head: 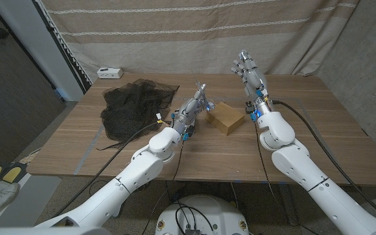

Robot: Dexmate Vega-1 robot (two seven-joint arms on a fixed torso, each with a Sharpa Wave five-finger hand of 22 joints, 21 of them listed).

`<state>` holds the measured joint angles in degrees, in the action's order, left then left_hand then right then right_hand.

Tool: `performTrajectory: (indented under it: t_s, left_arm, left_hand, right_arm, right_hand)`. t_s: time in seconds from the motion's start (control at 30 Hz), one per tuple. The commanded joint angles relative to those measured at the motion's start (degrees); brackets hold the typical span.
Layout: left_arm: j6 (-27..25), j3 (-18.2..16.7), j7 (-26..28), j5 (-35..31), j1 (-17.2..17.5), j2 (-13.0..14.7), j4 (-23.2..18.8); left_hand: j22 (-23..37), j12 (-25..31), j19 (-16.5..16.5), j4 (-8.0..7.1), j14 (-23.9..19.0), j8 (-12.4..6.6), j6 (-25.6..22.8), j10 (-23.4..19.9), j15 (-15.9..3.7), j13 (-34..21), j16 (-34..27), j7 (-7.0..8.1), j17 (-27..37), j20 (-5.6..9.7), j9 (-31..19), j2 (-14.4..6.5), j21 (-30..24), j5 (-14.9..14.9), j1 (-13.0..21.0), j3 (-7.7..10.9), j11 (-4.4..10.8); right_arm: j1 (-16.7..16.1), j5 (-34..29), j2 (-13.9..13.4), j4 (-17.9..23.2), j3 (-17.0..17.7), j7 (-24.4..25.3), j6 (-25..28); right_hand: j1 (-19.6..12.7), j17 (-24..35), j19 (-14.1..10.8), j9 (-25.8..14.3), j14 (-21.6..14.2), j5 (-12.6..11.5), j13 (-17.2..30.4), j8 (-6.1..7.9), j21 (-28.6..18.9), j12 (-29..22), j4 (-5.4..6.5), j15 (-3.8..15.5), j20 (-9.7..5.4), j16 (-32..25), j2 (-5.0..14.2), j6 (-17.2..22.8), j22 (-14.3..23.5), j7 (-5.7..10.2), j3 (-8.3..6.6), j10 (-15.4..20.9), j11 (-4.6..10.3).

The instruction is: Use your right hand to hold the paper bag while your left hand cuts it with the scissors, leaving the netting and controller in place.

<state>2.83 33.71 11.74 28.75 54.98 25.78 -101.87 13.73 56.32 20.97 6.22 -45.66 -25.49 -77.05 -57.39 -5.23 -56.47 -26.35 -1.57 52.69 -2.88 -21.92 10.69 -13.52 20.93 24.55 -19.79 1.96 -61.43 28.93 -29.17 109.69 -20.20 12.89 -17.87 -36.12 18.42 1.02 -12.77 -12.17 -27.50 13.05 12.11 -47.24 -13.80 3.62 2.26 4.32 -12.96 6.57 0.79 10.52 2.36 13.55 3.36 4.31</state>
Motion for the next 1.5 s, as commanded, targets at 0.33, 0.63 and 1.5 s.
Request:
performTrajectory:
  t_s: [0.33,0.63,1.5]
  left_arm:
    - [-4.9,-0.8,-2.5,-0.4,0.3,5.6,-5.4]
    - [-3.6,-2.2,-2.3,-0.4,2.5,7.6,-7.8]
    - [-2.3,-6.9,-2.4,2.5,8.3,13.1,-13.4]
  left_hand:
    - [0.2,-1.4,-1.5,-2.28,1.8,-1.51,-3.2,-3.7,-2.56,2.8,0.4,-7.39,-0.6,-1.82,-0.5,0.0,0.8,-3.3,-5.7,-0.87,1.51]
    - [0.1,-0.7,-1.7,-2.13,1.2,-2.68,-3.4,-4.2,-2.38,2.5,0.1,-7.59,-1.0,-1.94,-0.5,0.1,0.9,-4.1,-7.1,-0.73,1.17]
    - [-0.1,0.1,-2.0,-1.22,1.0,-4.57,-3.4,-4.4,-2.63,2.2,-0.5,-7.76,-1.3,-1.99,-0.2,-0.4,1.0,-4.4,-7.7,-0.32,1.15]
  right_arm:
    - [0.5,-0.3,0.0,-1.2,0.6,0.1,0.0]
    - [0.8,-1.1,-0.6,-1.2,0.6,0.4,0.9]
    - [-0.2,-1.4,-3.4,0.6,1.0,1.0,5.3]
  right_hand:
    - [1.7,-0.1,0.6,-0.2,0.4,0.4,0.1,-0.24,0.7,-0.2,0.32,0.29,1.58,-0.2,-0.75,-0.9,0.1,-0.12,1.24,-0.3,-0.02]
    - [2.6,-0.2,0.7,-0.2,0.6,0.5,0.1,-0.33,1.0,-0.2,0.63,0.01,1.64,-0.1,-1.06,-1.2,0.1,-0.19,1.69,-0.4,-0.28]
    - [4.6,-0.6,1.7,-0.1,1.6,0.7,0.1,-0.52,2.1,-0.1,1.23,-0.73,2.59,0.2,-1.54,-2.2,0.1,-0.25,2.58,-0.9,-0.79]
